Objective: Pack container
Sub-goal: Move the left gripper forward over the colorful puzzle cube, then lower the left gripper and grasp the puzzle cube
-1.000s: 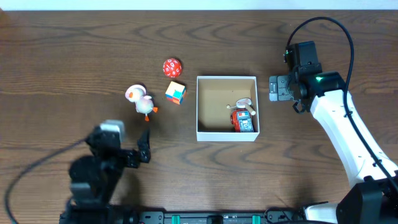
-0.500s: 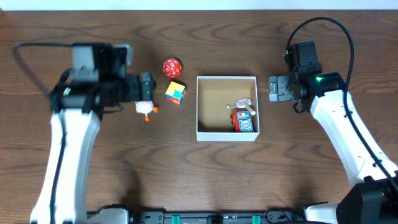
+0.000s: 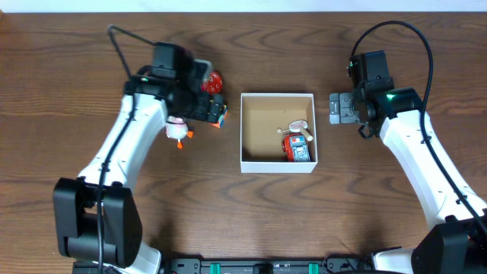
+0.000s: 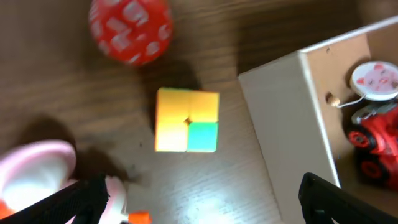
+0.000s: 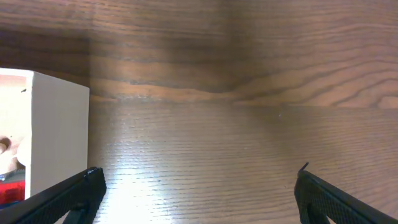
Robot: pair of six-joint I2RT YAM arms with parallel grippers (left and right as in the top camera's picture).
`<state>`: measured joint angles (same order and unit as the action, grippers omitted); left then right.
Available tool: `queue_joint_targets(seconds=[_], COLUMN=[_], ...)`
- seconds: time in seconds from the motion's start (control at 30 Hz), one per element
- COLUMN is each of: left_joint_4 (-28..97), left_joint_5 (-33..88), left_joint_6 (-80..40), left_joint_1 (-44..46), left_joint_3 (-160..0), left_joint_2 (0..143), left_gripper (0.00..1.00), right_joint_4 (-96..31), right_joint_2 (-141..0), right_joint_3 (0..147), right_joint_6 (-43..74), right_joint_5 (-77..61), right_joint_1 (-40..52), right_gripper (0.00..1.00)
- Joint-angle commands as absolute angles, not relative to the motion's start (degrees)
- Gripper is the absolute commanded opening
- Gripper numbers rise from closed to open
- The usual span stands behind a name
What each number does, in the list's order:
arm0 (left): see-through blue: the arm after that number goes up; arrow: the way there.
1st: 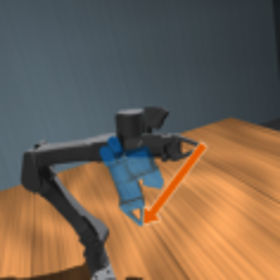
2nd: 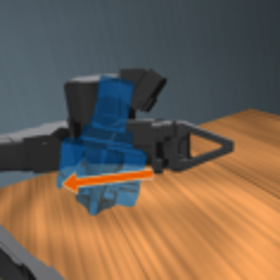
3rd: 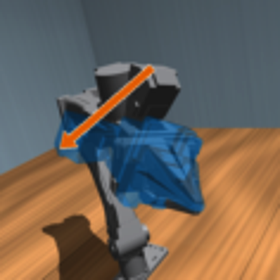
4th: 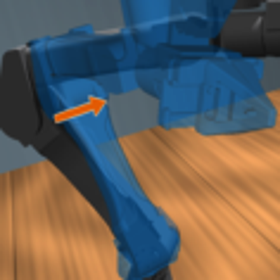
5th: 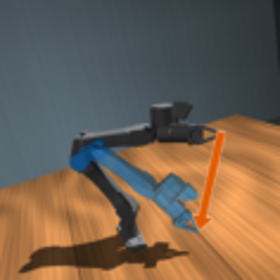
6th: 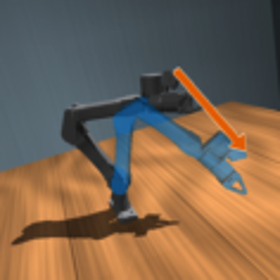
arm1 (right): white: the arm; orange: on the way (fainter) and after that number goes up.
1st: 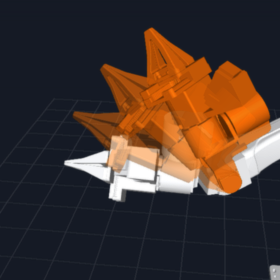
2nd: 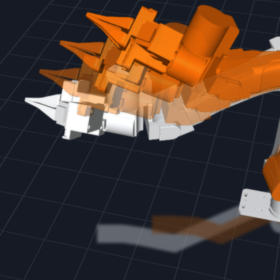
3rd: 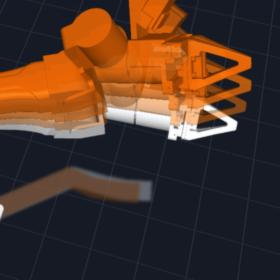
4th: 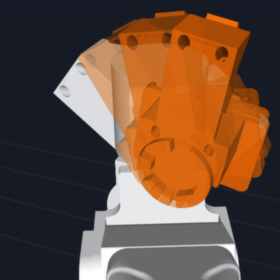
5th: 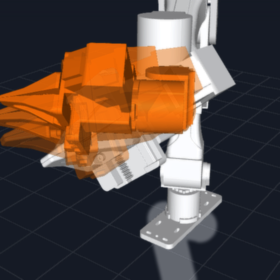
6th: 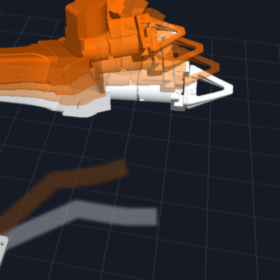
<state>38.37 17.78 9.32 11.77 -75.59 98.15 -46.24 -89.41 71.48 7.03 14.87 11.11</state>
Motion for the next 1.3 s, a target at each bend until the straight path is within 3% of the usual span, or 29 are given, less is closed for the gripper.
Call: queue_joint_targets(seconds=[0.0,1.27], left_joint_4=[37.8,30.5], left_joint_5=[9.8,6.4], left_joint_6=[13.5,13.5], left_joint_1=[14.3,15.3], left_joint_3=[-76.4,-76.2], left_joint_2=[98.1,111.6], left_gripper=[0.98,0.98], right_joint_4=[-46.3,-46.3], right_joint_2=[-88.9,-88.9], right_joint_3=[71.8,71.8], right_joint_6=[7.7,7.7], right_joint_5=[15.4,15.0], right_joint_1=[10.9,10.9], right_gripper=[0.99,0.99])
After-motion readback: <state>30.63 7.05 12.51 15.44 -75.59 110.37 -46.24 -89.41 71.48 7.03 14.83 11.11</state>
